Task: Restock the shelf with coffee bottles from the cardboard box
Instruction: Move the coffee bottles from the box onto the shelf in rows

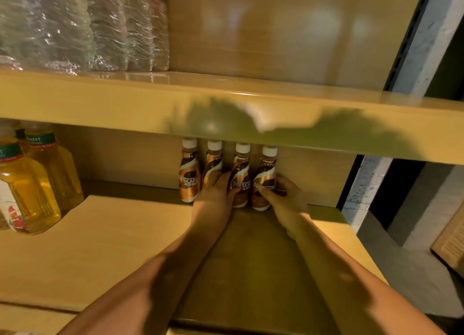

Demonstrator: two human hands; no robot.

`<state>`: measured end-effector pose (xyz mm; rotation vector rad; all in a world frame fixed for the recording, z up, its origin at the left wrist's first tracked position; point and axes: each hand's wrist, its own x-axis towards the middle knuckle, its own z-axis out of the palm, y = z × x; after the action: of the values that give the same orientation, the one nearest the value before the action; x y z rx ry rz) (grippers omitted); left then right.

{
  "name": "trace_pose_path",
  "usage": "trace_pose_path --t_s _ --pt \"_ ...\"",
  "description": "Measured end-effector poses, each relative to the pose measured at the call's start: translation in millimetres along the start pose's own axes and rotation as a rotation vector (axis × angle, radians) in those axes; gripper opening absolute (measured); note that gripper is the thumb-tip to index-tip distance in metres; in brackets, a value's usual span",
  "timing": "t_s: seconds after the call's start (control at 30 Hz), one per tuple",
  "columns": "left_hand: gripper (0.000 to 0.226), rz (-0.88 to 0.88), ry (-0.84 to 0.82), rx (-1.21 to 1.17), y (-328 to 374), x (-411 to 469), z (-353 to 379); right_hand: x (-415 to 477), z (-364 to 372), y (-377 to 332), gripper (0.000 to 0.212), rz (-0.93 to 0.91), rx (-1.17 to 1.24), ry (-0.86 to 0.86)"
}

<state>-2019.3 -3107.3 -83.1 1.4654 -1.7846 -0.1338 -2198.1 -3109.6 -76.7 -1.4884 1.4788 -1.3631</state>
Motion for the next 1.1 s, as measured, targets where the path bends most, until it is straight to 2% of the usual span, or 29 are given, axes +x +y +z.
trace_pose_path --t_s 0.23,0.37,0.67,0.83,0.97,1.1 --pt "0.047 -0.018 -0.094 0.101 1.0 9.9 -1.4 3.9 -0.1 1.4 0.025 -0.004 -0.018 0.003" --pt "0.05 -0.04 -0.161 0.166 2.4 14.8 -4.5 4.7 0.0 1.0 0.035 0.005 -0.023 0.01" --pt "0.051 -0.034 -0.254 0.216 4.7 21.0 -20.8 1.4 1.3 -7.1 0.042 0.034 -0.076 0.01" --pt "0.052 -0.022 -0.265 0.238 3.8 20.7 -22.8 1.0 6.2 -9.6 0.043 0.037 -0.117 0.038" --pt "0.048 -0.007 -0.264 0.241 4.4 21.0 -24.7 -0.6 4.3 -12.5 0.037 0.003 -0.137 0.024" --pt "0.04 0.003 -0.262 0.19 6.7 18.0 -31.7 -10.1 -3.2 -13.8 0.045 -0.021 -0.218 0.019"
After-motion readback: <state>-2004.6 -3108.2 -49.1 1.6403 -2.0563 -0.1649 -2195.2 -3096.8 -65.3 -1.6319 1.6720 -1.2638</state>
